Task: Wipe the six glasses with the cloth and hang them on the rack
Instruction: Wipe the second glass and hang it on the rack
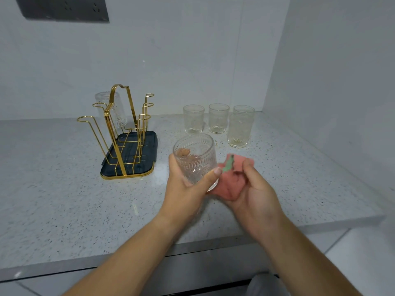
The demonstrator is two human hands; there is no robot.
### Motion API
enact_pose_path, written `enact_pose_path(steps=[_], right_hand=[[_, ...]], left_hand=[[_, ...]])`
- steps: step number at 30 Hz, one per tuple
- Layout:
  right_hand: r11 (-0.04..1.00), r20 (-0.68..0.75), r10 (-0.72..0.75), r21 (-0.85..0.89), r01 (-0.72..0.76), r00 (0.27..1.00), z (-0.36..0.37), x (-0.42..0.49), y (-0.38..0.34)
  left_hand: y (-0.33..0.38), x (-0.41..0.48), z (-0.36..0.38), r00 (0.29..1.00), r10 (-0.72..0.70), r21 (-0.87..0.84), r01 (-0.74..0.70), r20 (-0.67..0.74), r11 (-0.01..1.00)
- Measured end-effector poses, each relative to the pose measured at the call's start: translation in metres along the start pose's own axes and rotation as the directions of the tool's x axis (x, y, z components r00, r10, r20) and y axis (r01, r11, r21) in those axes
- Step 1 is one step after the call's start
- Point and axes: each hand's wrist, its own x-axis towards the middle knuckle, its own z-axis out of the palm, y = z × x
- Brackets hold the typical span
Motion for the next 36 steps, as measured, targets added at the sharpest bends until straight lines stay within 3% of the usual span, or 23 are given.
enact_pose_path(steps=[2, 5, 7, 9, 11, 14, 18, 19, 21, 25, 28, 30, 32, 36], right_hand=[[0.938, -0.121, -0.151, -0.330, 0.104, 0.981, -0.008, 0.005, -0.011], [0.608, 0.000, -0.337, -0.763, 0.218, 0.941, -0.030, 0.013, -0.028], [0.298, 0.150, -0.287, -0.925, 0.237, 0.946, -0.046, 0.021, -0.033], [0.017, 0.236, -0.159, -0.970, 0.241, 0.959, -0.060, 0.029, -0.028], [-0.164, 0.252, -0.025, -0.956, 0.244, 0.967, -0.067, 0.032, -0.020], [-0.227, 0.240, 0.025, -0.944, 0.240, 0.970, -0.065, 0.032, -0.016], [-0.264, 0.342, -0.178, -0.920, 0.290, 0.923, -0.043, 0.019, -0.021], [-0.253, 0.371, -0.206, -0.914, 0.317, 0.905, -0.035, 0.015, -0.023], [-0.079, 0.346, -0.224, -0.938, 0.337, 0.911, -0.018, 0.008, -0.025], [0.471, 0.163, -0.156, -0.854, 0.218, 0.974, 0.012, -0.003, -0.022], [0.882, 0.200, 0.146, -0.470, -0.035, 0.969, 0.034, -0.002, -0.017], [0.960, 0.352, 0.271, -0.170, -0.224, 0.896, 0.049, -0.003, -0.014], [0.950, 0.444, 0.270, 0.023, -0.312, 0.854, 0.063, -0.002, -0.013], [0.928, 0.435, 0.184, 0.218, -0.301, 0.882, 0.092, 0.001, -0.016]], left_hand=[[-0.006, -0.005, -0.004, 0.999, -0.036, 0.000, 0.036, 0.023, 0.999], [-0.009, -0.007, -0.011, 0.996, -0.087, 0.019, 0.087, 0.031, 0.996], [-0.008, -0.005, -0.013, 0.994, -0.108, 0.025, 0.107, 0.031, 0.994], [-0.005, -0.004, -0.013, 0.992, -0.117, 0.024, 0.116, 0.036, 0.993], [-0.002, -0.003, -0.012, 0.993, -0.115, 0.028, 0.114, 0.041, 0.993], [-0.002, -0.001, -0.015, 0.993, -0.114, 0.045, 0.112, 0.038, 0.993], [-0.001, 0.001, -0.021, 0.993, -0.110, 0.050, 0.108, 0.052, 0.993], [0.001, 0.002, -0.022, 0.992, -0.111, 0.041, 0.108, 0.057, 0.993], [0.008, 0.003, -0.026, 0.992, -0.110, 0.022, 0.109, 0.066, 0.994], [0.031, 0.010, -0.035, 0.992, -0.079, -0.033, 0.082, 0.096, 0.996], [0.051, 0.015, -0.042, 0.993, -0.062, -0.080, 0.070, 0.105, 0.994], [0.061, 0.017, -0.046, 0.993, -0.037, -0.112, 0.050, 0.116, 0.992], [0.072, 0.020, -0.049, 0.994, -0.001, -0.153, 0.018, 0.112, 0.988], [0.087, 0.028, -0.057, 0.989, 0.061, -0.167, -0.038, 0.138, 0.985]])
